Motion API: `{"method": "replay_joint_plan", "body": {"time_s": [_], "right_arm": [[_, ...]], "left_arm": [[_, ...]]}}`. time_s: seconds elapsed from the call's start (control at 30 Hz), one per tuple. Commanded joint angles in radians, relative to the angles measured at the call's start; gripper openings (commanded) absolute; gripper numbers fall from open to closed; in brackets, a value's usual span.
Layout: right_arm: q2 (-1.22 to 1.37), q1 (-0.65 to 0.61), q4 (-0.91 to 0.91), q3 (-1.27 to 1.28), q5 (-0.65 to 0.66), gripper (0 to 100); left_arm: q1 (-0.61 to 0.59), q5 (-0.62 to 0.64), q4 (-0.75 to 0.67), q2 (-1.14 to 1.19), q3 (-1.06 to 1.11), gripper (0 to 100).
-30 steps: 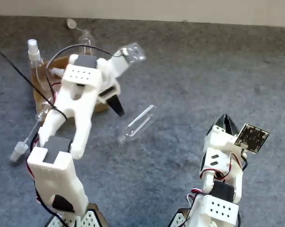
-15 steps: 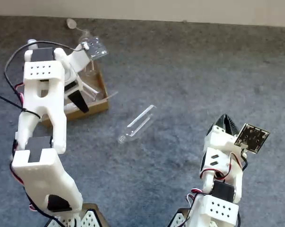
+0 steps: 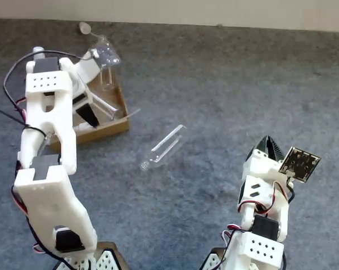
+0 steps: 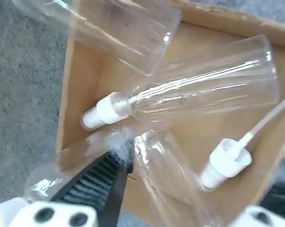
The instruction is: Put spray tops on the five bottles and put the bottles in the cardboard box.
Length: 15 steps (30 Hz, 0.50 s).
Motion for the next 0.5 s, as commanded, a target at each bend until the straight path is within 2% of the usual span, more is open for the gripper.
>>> {"method": "replay_joint_plan", "body": {"time_s": [0.0, 0.47], "right_arm": [[-0.005, -0.013, 0.002, 0.12, -0.003, 1.4], [-0.005, -0.012, 0.002, 0.12, -0.003, 1.4]], "left_arm": [[-0.007, -0.017, -0.009, -0.012, -0.071, 28], [0.012, -0.02, 0.011, -0.005, 0.05, 30]]}}
